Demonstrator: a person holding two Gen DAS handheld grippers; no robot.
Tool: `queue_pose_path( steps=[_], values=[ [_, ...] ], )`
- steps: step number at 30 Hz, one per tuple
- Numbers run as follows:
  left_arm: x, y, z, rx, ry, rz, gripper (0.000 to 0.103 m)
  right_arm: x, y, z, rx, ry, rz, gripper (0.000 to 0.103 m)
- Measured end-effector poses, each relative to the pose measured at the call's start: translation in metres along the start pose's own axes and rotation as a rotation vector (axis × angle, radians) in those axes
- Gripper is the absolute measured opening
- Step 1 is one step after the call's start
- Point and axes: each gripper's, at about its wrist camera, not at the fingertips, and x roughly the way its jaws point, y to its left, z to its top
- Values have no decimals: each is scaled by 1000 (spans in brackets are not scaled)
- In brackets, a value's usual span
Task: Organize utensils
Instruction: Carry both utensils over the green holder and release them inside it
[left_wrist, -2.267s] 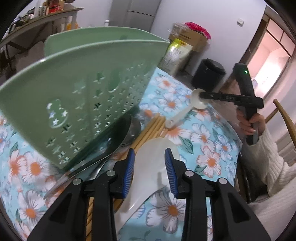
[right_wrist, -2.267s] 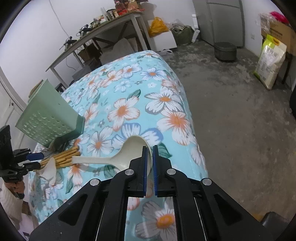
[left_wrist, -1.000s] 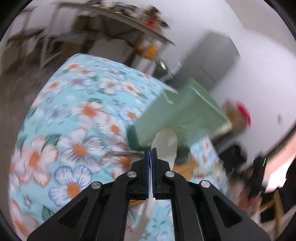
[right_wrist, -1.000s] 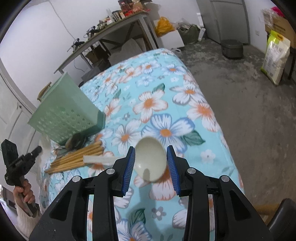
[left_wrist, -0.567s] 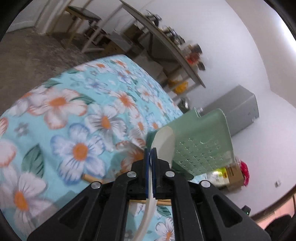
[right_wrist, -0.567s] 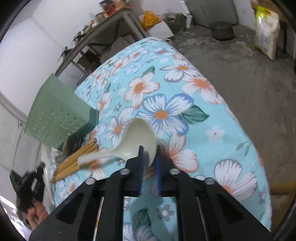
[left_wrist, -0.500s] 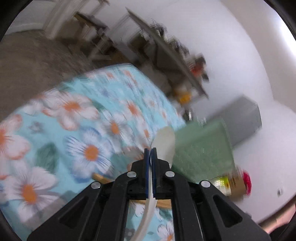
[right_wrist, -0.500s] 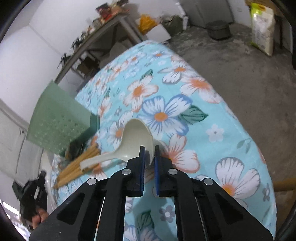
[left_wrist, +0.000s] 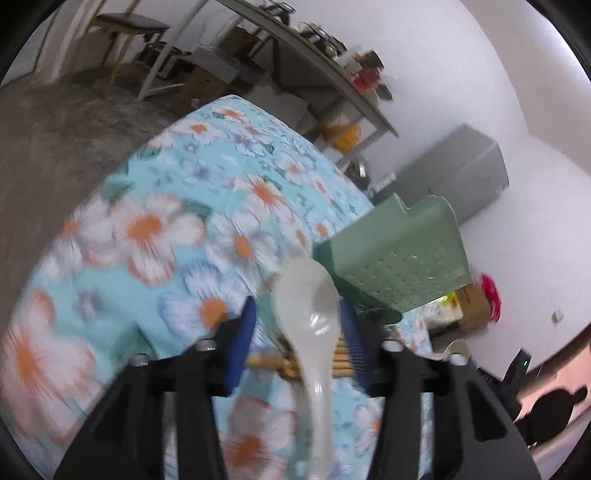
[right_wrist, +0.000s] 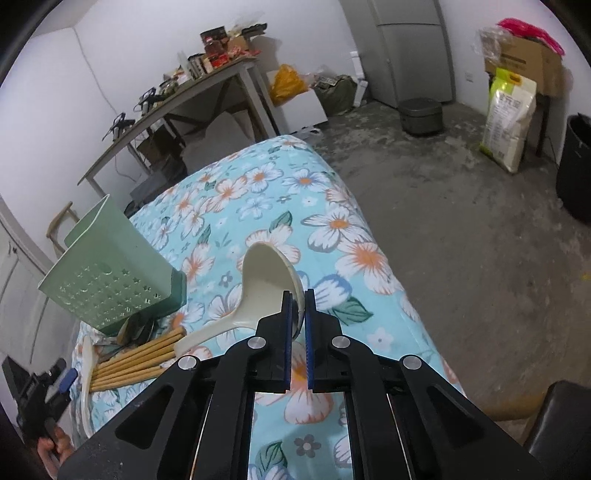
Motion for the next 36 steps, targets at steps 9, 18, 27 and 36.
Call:
queue_pose_path(
  steps=[9,18,27,36],
  values=[
    [44,14,46,193,214,-20,50,3,12,4,-14,29,5,4],
    [76,-3,49,263,412,-143,5,0,14,5,-11,27,25,3],
    [-3,-42,72,298,184,-126,3,-22,22,1,-30,-21,48,2],
    [-59,-156,123,416,-266,-206,3,-49,20,10,14,-107,63,2]
  ],
)
